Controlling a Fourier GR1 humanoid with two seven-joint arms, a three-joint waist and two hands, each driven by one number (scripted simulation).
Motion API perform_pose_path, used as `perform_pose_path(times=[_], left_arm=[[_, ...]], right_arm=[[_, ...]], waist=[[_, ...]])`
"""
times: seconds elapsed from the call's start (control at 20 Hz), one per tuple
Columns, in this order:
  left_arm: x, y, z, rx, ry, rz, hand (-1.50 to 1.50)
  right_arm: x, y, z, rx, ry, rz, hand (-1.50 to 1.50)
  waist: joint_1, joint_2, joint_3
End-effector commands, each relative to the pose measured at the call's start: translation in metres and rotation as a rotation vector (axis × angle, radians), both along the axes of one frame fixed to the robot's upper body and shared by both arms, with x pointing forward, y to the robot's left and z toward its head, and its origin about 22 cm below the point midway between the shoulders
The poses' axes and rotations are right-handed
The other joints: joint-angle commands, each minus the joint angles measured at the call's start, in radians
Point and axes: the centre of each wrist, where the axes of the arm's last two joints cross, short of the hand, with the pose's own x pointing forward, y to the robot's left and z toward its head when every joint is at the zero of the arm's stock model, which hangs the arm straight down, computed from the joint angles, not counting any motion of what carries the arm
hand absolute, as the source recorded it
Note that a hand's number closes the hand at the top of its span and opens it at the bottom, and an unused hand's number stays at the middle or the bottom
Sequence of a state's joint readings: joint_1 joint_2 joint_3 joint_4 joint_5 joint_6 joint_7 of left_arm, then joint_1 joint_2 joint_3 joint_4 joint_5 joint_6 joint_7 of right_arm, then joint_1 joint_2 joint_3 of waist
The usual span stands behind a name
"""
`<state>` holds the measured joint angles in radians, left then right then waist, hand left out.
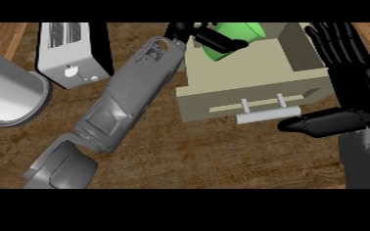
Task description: Pick up the cup, place it into the drawer and close the drawer
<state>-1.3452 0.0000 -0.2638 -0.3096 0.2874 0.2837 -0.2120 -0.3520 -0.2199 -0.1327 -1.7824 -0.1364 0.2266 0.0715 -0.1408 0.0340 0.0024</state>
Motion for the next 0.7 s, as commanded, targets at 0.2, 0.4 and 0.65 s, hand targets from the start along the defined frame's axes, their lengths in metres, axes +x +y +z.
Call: perform_pose_path(times=[0.2, 0.4, 0.65], left_arm=[[-0.006, 0.006, -0.029, 0.051, 0.035, -0.025, -1.5], [-0.007, 0.006, -0.026, -0.103, 0.024, -0.015, -1.5], [-0.01, 0.002, -0.018, -0.293, -0.045, -0.088, -1.5]], right_arm=[[0.003, 0.023, -0.003, 0.029, -0.014, 0.062, -1.5], [0.008, 0.036, 0.003, 0.036, 0.002, 0.248, -1.5], [0.006, 0.061, 0.002, -0.025, 0.016, 0.511, 1.5]], waist=[[-0.053, 0.011, 0.0], [-0.074, 0.02, -0.001], [-0.067, 0.015, -0.003]])
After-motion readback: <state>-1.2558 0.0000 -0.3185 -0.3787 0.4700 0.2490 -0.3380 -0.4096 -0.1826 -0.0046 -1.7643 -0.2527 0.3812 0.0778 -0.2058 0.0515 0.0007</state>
